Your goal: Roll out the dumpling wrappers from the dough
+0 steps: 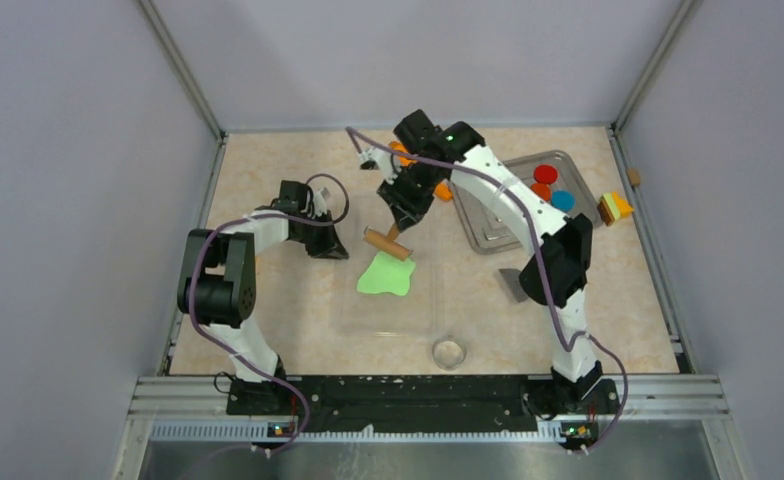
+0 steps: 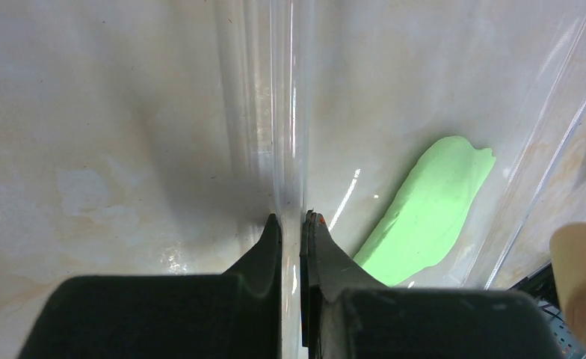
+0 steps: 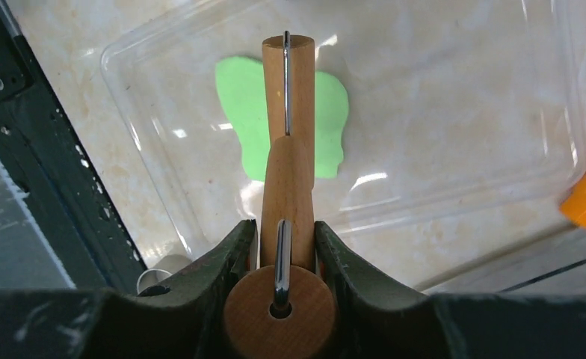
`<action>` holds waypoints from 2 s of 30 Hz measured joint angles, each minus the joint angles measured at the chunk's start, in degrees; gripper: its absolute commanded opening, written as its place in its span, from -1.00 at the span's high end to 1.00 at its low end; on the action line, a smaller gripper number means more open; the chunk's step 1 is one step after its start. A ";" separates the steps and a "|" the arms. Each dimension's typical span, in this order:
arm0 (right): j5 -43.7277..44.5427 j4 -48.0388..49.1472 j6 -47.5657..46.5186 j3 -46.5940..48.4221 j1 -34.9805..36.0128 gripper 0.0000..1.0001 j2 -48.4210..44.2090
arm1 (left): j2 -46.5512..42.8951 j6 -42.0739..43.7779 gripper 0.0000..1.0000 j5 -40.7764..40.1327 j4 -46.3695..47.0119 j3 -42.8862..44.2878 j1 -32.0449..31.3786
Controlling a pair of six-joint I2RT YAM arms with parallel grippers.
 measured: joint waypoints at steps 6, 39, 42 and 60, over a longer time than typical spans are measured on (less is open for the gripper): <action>-7.82 -0.59 5.97 -2.78 -7.76 1.00 2.73 | 0.02 0.02 1.00 0.00 0.00 0.00 0.00; -13.86 2.80 19.34 -8.13 -12.98 1.00 11.13 | 0.98 0.46 1.00 0.39 -1.36 1.25 0.15; -13.18 2.89 19.47 -8.39 -13.20 1.00 10.80 | 0.98 0.46 1.00 0.42 -1.36 1.25 0.17; -11.98 2.36 19.41 -8.76 -14.84 1.00 10.62 | 0.98 0.48 1.00 0.44 -1.33 1.25 0.22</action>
